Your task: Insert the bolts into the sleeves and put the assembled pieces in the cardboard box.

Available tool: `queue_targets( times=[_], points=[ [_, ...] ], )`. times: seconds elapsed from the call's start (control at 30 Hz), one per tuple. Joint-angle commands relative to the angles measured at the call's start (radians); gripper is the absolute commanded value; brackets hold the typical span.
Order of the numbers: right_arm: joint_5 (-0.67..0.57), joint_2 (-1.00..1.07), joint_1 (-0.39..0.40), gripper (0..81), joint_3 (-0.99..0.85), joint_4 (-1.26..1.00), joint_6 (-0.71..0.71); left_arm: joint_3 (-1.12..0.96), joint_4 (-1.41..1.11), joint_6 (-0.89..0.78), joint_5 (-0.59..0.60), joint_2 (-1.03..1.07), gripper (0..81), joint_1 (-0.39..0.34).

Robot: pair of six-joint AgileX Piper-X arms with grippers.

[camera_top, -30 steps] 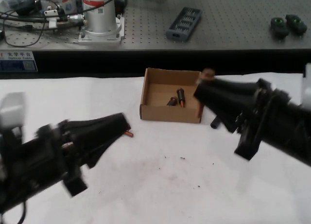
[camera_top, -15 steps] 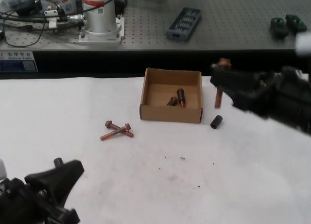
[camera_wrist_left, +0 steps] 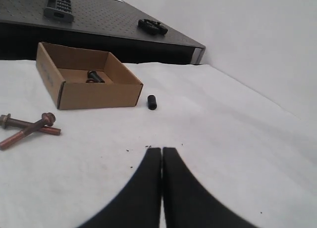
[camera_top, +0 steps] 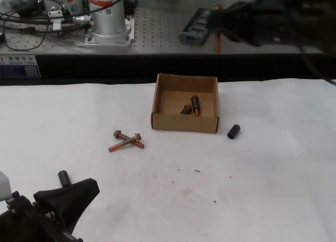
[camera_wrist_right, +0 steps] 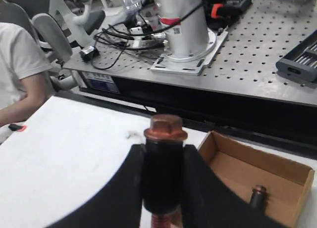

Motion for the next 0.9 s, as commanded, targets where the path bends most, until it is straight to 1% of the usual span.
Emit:
queue_targets(
  times=[0.0,0.07,0.2,0.27,0.33,0.4,0.53,0.87],
  points=[
    [-0.009,-0.019,-0.004,7.3,0.011,-0.003,-0.004,-0.009,0.005,0.014,0.004,-0.007,0.7,0.003],
    [0.001,0.089,-0.004,7.3,-0.102,0.069,-0.022,-0.009,0.013,0.014,-0.013,-0.007,0.7,0.003],
    [0.084,0.257,-0.004,7.3,-0.292,0.213,-0.047,-0.009,0.031,0.014,-0.053,-0.007,0.7,0.003],
    [0.129,0.329,-0.006,7.3,-0.358,0.269,-0.054,-0.009,0.034,0.014,-0.056,-0.007,0.7,0.003],
    [0.147,0.381,-0.010,7.3,-0.393,0.291,-0.061,-0.009,0.034,0.014,-0.056,-0.007,0.7,0.003],
    [0.149,0.415,-0.015,7.3,-0.405,0.287,-0.061,-0.009,0.034,0.014,-0.056,-0.007,0.7,0.003],
    [0.214,0.454,-0.028,7.3,-0.406,0.266,-0.061,-0.009,0.041,0.014,-0.056,-0.007,0.7,0.003],
    [0.216,0.491,-0.047,7.3,-0.404,0.281,-0.059,-0.009,0.052,0.026,-0.056,-0.007,0.7,0.003]
  ],
)
